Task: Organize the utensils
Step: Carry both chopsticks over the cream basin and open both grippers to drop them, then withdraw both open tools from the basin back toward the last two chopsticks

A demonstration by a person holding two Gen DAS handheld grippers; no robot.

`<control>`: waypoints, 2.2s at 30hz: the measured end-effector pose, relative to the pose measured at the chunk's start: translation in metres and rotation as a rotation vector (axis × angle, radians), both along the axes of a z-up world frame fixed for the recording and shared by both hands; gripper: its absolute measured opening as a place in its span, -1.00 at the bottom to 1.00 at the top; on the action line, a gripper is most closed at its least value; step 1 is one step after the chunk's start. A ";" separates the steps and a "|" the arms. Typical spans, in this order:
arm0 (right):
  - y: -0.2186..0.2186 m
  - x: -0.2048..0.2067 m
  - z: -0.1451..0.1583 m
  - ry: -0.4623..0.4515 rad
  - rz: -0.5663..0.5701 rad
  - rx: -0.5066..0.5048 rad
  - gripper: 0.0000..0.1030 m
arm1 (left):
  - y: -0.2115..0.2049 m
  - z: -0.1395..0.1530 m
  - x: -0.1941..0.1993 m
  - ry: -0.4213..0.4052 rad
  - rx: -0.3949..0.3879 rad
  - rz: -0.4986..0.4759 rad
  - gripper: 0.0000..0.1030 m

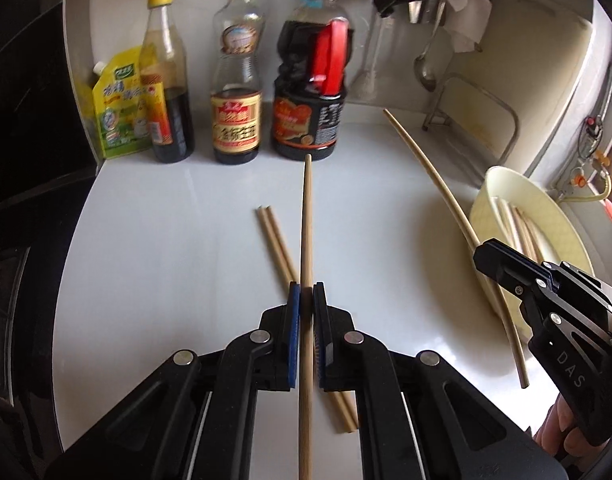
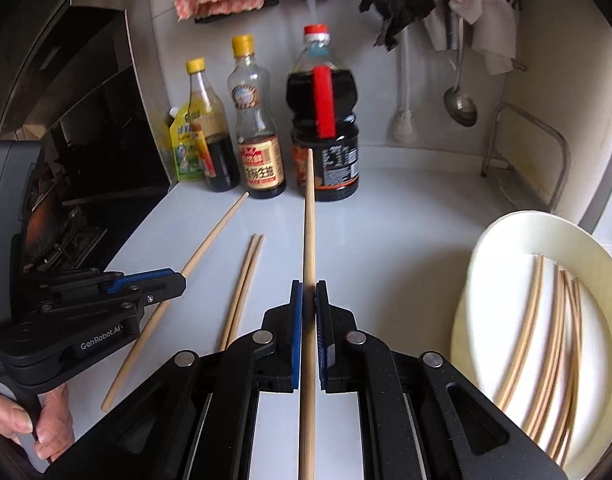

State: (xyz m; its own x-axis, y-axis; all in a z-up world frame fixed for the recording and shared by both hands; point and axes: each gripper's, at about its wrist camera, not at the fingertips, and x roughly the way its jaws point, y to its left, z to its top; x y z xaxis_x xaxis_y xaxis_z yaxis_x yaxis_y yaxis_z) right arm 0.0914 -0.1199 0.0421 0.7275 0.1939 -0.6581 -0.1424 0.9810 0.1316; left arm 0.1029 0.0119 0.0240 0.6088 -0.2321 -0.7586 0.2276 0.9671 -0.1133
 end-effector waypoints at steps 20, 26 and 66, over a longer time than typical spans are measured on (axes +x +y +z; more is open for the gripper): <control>-0.224 -0.048 -0.004 0.090 -0.479 0.135 -0.88 | -0.241 0.021 0.022 0.048 -0.030 -0.425 -0.82; -0.240 -0.046 -0.016 0.128 -0.499 0.157 -0.88 | -0.282 0.014 0.037 0.062 0.000 -0.433 -0.82; -0.132 -0.046 0.022 0.046 -0.257 0.088 0.00 | -0.097 0.046 -0.018 -0.102 0.052 -0.113 0.51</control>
